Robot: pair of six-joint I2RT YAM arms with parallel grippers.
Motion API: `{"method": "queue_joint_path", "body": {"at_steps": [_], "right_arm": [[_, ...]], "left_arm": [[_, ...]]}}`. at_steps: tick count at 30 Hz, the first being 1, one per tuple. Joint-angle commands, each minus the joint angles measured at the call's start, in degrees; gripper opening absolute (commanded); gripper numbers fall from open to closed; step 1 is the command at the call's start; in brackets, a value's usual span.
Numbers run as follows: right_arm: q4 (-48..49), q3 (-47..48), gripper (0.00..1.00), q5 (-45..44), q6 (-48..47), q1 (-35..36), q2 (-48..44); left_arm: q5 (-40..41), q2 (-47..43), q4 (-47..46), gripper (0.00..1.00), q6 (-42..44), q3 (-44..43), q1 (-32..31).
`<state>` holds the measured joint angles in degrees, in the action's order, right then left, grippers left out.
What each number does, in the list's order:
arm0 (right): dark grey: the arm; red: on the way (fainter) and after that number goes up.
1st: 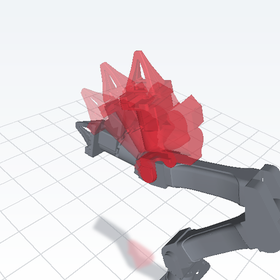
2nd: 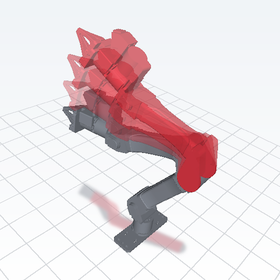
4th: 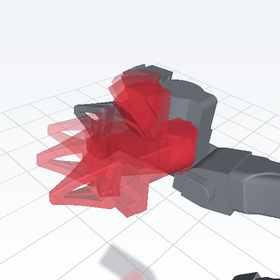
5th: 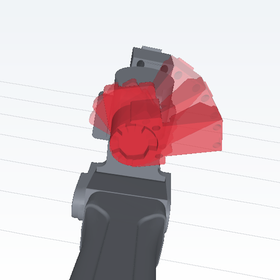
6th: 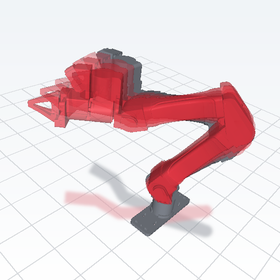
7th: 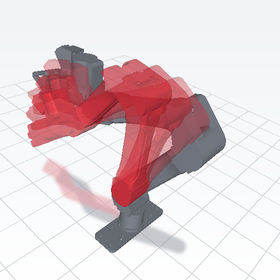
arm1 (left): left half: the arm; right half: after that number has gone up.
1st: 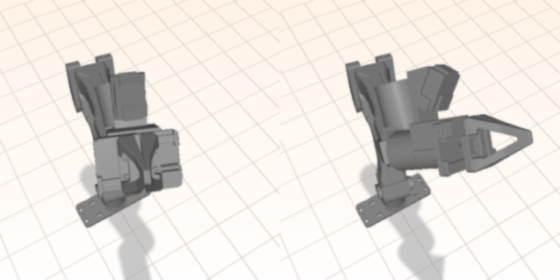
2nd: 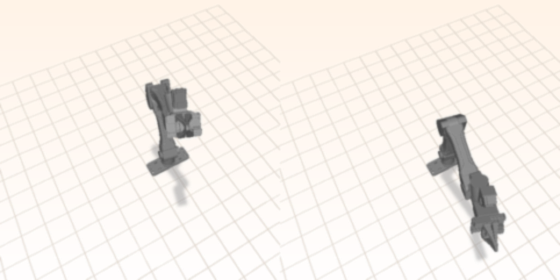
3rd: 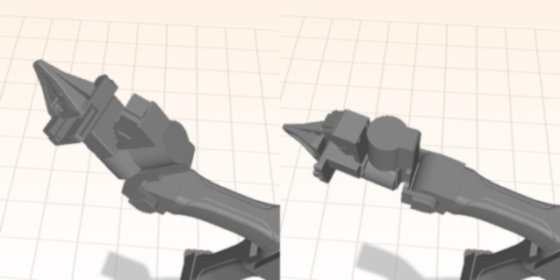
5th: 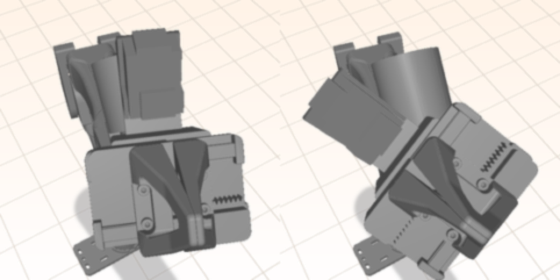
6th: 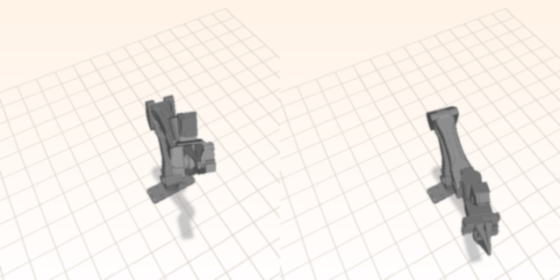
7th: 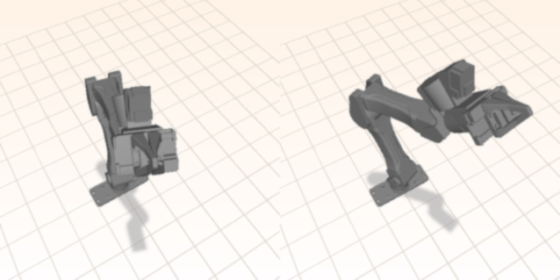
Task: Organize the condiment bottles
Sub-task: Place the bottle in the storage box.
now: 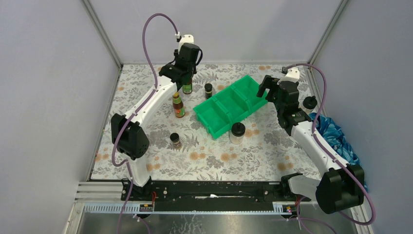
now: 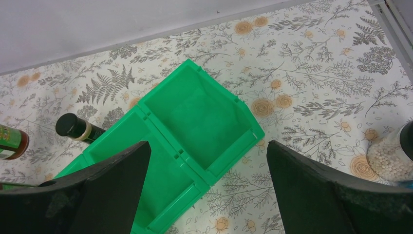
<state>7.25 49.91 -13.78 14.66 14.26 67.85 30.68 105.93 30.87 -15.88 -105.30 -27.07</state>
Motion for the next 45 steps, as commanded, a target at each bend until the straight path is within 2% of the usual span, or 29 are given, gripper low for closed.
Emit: {"method": "queue_joint_path", "body": {"at_steps": [1,22,45], "right_arm": [[3.04,-0.14,0.97,1.35,0.21,0.50,0.43],[2.70,1.03,0.97,0.84,-0.06,0.50,1.46],[1.99,1.91,0.97,-0.26,0.04,0.50,2.12]], "left_arm": [[2.63,-5.33,-3.17,0.00,1.55,-4.09,-1.15],[3.76,-10.48,-2.26,0.00,0.76,-2.05,-6.39],[3.40,-15.42,-2.31,0.00,-1.11,5.30,-13.35]]}}
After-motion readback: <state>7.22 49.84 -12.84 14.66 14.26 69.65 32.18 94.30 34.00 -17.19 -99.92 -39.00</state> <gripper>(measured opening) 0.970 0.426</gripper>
